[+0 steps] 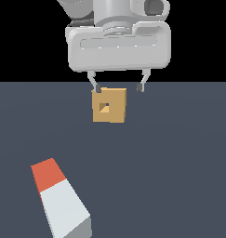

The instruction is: Insert the peg into the horizontal hole in a box.

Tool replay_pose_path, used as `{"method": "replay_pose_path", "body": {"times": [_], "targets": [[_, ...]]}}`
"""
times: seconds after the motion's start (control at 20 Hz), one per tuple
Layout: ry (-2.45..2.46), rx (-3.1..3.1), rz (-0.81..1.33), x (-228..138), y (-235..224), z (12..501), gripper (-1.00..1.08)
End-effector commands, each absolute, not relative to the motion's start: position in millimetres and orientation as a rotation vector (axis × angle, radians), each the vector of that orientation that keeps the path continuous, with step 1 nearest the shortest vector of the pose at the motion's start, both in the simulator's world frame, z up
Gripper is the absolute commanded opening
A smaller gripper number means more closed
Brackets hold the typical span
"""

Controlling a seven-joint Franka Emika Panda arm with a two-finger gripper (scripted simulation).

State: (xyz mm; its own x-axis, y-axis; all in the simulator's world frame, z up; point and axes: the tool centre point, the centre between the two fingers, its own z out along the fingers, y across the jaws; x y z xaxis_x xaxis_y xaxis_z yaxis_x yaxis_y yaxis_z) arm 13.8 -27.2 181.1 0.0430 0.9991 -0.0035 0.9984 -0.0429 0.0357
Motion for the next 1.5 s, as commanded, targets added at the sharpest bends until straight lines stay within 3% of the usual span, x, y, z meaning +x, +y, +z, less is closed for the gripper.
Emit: {"method": "replay_pose_path", "body": {"times": [0.0,0.7,1.45], "targets": [[2.154,2.248,0.035,13.8,-27.3,181.1,1.00],[2.265,2.141,0.031,-3.2,-43.6,166.6,1.00],[2.540,1.824,0.020,-40.0,-96.3,127.6,1.00]]}}
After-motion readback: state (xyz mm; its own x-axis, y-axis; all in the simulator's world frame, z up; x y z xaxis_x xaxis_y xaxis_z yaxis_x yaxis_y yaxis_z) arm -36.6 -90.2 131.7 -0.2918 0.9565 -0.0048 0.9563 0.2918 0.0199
